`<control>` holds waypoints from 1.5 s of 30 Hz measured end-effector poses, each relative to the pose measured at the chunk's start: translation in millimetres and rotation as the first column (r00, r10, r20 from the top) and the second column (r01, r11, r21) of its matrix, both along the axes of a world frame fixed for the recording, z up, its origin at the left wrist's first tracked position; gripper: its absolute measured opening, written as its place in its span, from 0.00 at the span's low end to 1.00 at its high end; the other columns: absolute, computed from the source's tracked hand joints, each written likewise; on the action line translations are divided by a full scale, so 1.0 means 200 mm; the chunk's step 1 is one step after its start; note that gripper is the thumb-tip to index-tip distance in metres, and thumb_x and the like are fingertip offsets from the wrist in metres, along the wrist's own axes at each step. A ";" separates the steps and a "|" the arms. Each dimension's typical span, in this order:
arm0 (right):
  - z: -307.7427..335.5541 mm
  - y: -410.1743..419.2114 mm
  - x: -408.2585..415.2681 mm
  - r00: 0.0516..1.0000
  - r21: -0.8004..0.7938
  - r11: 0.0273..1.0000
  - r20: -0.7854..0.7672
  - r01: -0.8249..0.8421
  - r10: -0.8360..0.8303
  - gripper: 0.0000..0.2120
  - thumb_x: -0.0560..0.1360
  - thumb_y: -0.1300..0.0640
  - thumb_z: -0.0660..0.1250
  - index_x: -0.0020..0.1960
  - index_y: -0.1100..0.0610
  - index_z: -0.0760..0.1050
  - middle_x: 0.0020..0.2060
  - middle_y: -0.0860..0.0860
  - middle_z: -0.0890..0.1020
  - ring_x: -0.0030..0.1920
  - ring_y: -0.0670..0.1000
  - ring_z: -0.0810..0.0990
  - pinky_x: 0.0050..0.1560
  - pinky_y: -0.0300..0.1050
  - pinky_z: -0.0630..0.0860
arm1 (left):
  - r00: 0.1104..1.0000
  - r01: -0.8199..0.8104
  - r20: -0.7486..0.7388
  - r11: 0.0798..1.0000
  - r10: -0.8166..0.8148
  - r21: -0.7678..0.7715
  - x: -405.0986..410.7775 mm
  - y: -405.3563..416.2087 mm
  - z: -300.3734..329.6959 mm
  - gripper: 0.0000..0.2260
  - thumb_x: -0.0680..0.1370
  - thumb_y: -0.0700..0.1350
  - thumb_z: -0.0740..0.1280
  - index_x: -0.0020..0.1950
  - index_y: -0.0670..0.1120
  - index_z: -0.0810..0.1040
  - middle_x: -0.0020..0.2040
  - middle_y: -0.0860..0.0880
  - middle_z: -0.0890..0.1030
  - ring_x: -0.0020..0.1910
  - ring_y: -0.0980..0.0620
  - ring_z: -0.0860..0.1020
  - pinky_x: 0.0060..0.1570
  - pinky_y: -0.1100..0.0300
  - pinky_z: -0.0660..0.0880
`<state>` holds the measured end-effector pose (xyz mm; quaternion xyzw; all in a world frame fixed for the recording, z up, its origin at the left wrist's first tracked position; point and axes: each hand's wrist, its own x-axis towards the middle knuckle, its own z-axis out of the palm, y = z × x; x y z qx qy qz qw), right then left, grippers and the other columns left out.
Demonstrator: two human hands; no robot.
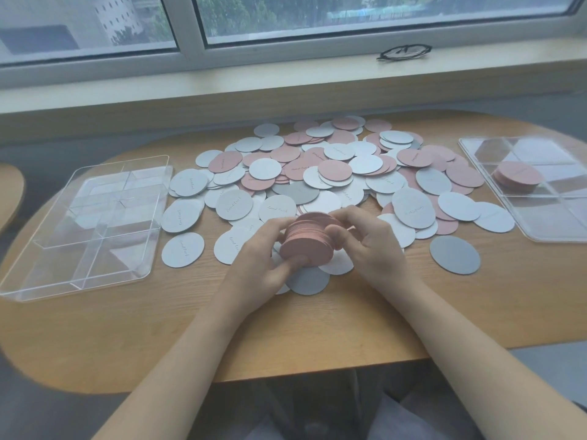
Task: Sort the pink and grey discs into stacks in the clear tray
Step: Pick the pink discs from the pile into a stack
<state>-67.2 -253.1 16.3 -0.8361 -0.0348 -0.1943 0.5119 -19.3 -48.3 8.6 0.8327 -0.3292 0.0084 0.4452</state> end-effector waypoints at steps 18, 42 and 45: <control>-0.03 -0.14 0.10 0.897 -0.664 0.642 0.104 0.384 -0.429 0.20 0.78 0.41 0.58 0.56 0.53 0.80 0.52 0.51 0.77 0.55 0.56 0.74 0.55 0.52 0.63 | 0.999 -0.030 -0.025 0.995 0.033 0.100 -0.01 -0.01 -0.03 0.24 0.74 0.63 0.67 0.66 0.57 0.69 0.57 0.56 0.78 0.58 0.54 0.75 0.59 0.53 0.72; 0.06 -0.09 0.03 0.937 0.044 0.950 0.159 0.308 -0.311 0.08 0.74 0.56 0.73 0.46 0.53 0.73 0.39 0.40 0.79 0.43 0.44 0.78 0.50 0.46 0.75 | 0.996 -0.014 -0.086 1.000 0.016 0.022 -0.01 0.00 -0.02 0.20 0.74 0.53 0.72 0.63 0.56 0.72 0.57 0.58 0.81 0.58 0.56 0.78 0.55 0.63 0.71; 0.05 -0.04 0.00 0.989 0.180 0.976 0.053 0.125 -0.136 0.11 0.74 0.66 0.72 0.48 0.52 0.74 0.39 0.45 0.82 0.43 0.50 0.82 0.47 0.49 0.77 | 0.996 -0.018 -0.084 0.999 0.020 0.028 0.00 0.00 -0.02 0.21 0.74 0.53 0.72 0.65 0.57 0.70 0.58 0.58 0.81 0.58 0.56 0.77 0.52 0.67 0.69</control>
